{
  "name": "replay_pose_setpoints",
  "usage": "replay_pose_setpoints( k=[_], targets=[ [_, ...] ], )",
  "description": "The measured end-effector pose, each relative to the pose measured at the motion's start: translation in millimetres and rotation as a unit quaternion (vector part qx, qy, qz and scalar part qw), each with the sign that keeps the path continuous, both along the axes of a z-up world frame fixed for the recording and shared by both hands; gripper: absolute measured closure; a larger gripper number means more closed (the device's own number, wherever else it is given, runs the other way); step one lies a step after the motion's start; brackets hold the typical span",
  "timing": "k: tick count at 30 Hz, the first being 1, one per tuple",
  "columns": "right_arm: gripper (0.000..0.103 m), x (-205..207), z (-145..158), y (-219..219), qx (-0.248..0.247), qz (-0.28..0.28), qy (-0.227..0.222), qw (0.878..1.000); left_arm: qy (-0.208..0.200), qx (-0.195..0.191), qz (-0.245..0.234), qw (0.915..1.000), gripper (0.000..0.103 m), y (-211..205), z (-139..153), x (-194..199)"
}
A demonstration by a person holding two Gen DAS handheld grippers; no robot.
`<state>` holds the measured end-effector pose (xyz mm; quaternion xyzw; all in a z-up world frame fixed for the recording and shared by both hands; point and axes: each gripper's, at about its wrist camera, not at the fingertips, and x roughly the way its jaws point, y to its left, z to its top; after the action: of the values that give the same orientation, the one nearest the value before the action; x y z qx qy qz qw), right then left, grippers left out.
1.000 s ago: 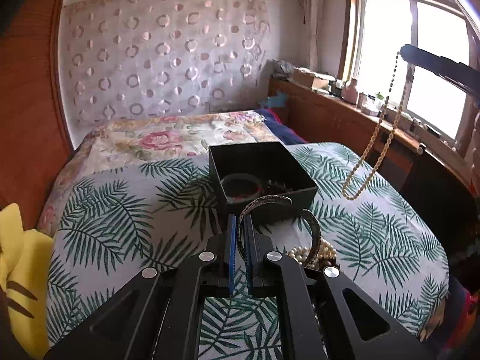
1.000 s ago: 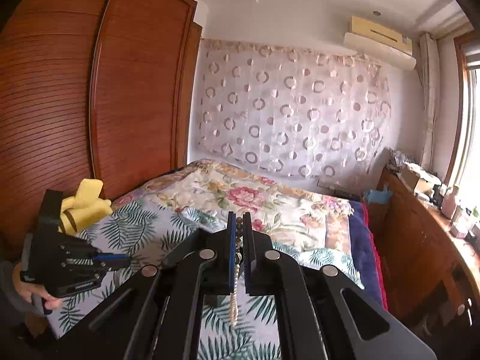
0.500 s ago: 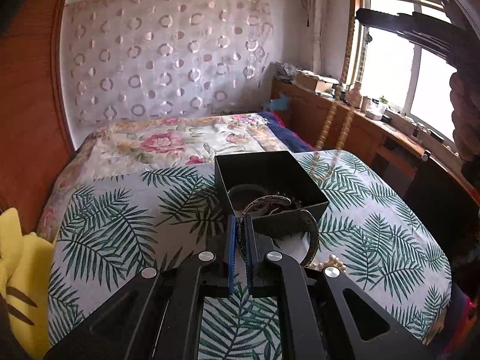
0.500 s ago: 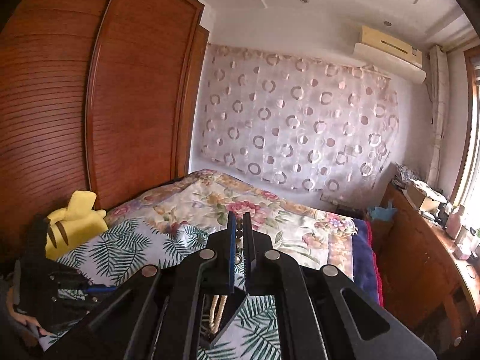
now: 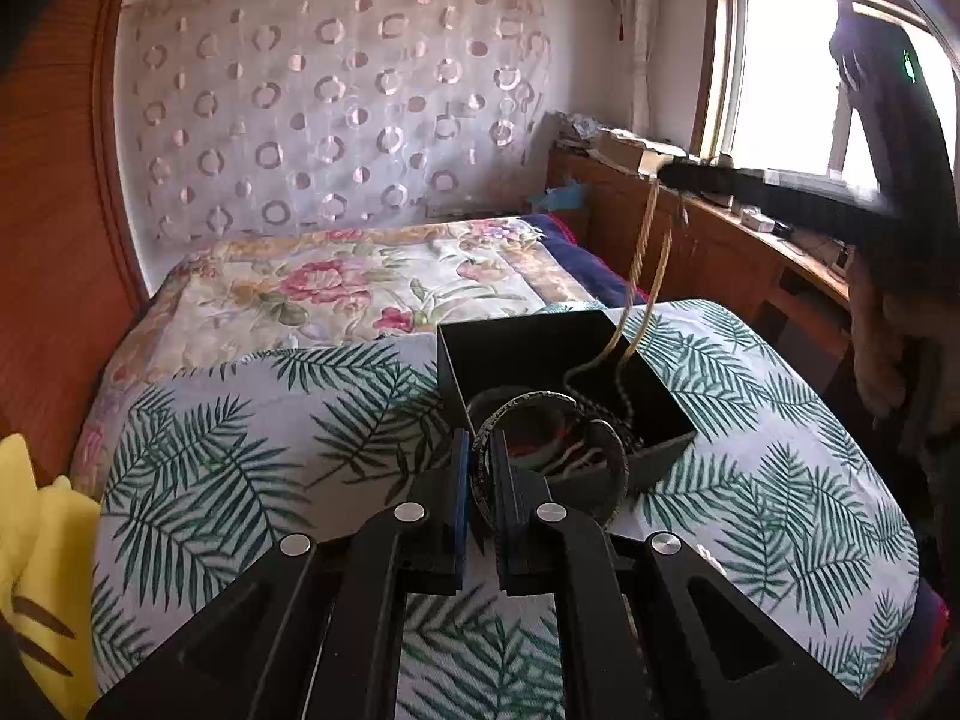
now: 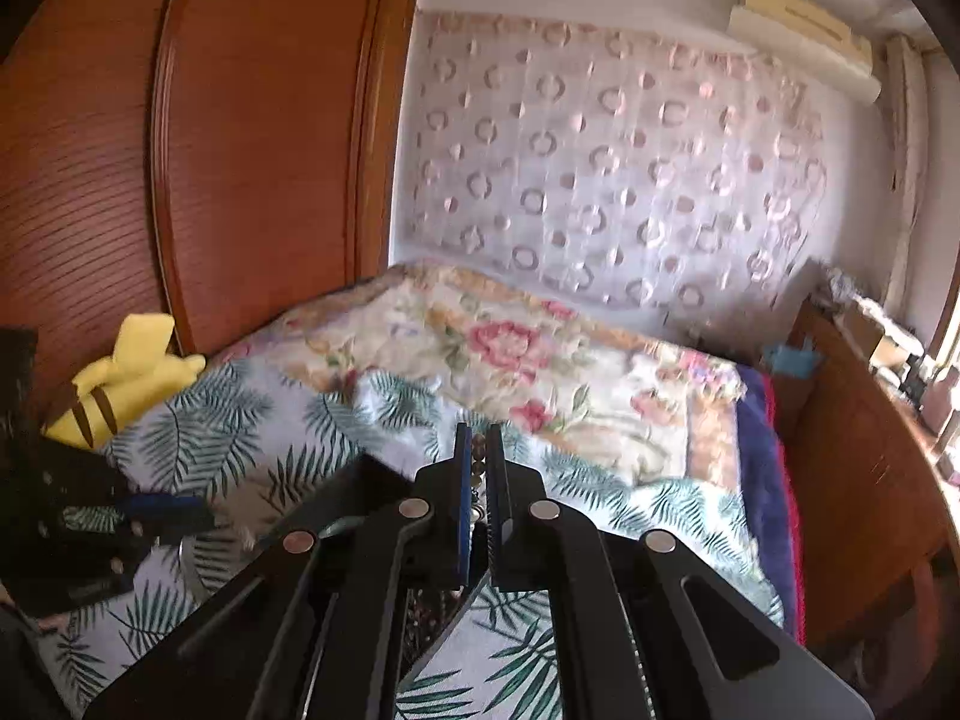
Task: Organize jewelry
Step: 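Carry the bangle and pearl necklace over the black box and lower them in, then open both tools to release the bangle and necklace into the box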
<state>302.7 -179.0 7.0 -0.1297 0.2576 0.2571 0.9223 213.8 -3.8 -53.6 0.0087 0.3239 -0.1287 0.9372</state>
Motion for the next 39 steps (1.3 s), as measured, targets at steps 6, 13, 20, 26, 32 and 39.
replay_pose_setpoints(
  k=[6,13,20,26,32,39],
  targets=[
    [0.098,4.7,-25.6,1.0,0.008,0.012,0.035,0.999,0.001,0.008,-0.002,1.0,0.096,-7.7,0.3,26.2],
    [0.097,6.8,-46.3,0.0,0.006,0.019,0.06,0.998,0.013,0.015,-0.002,0.9998,0.096,-14.5,-6.6,53.3],
    [0.071,3.0,-49.9,-9.2,0.018,0.014,0.059,0.998,0.024,0.023,-0.005,0.9994,0.096,-21.7,-13.3,63.7],
    [0.071,-10.8,-50.2,-17.6,0.03,0.008,0.064,0.997,0.032,0.028,-0.013,0.999,0.093,-29.6,-19.5,65.2],
    [0.071,-32.4,-52.9,-18.1,0.018,0.013,0.057,0.998,0.029,0.034,-0.02,0.9988,0.093,-36.5,-19.1,60.5],
    [0.071,-58.3,-52.8,-24.3,0.029,0.013,0.059,0.998,0.021,0.031,-0.021,0.9991,0.093,-36.2,-14.0,46.8]
  ],
)
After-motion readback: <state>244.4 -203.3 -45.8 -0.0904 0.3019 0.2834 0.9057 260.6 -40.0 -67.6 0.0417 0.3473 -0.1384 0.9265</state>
